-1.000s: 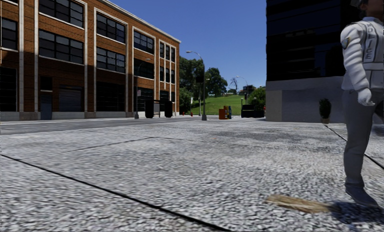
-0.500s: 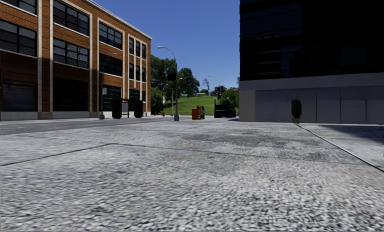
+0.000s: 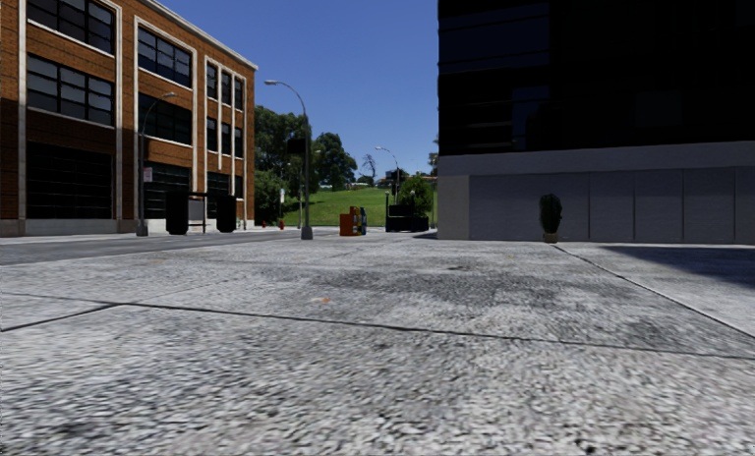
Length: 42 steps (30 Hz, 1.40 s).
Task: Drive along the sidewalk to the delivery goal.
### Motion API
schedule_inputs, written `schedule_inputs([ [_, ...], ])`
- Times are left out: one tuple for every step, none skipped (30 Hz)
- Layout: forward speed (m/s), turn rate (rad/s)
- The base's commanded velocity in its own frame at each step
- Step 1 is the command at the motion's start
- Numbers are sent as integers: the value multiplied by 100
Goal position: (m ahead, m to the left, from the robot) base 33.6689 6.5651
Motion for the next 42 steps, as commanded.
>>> schedule_inputs([
  [200,0],
  [200,0],
  [200,0],
  [200,0],
  [200,0],
  [200,0],
  [200,0],
  [200,0],
  [200,0],
  [200,0],
  [200,0],
  [200,0],
  [200,0],
  [200,0],
  [200,0],
  [200,0],
  [200,0],
  [200,0],
  [200,0],
  [200,0],
  [200,0],
  [200,0],
  [200,0],
  [200,0],
  [200,0],
  [200,0],
  [200,0],
  [200,0],
  [200,0],
  [200,0],
  [200,0],
  [200,0],
  [200,0],
  [200,0],
  [200,0],
  [200,0],
  [200,0],
  [200,0],
  [200,0],
  [200,0],
  [200,0],
  [200,0],
])
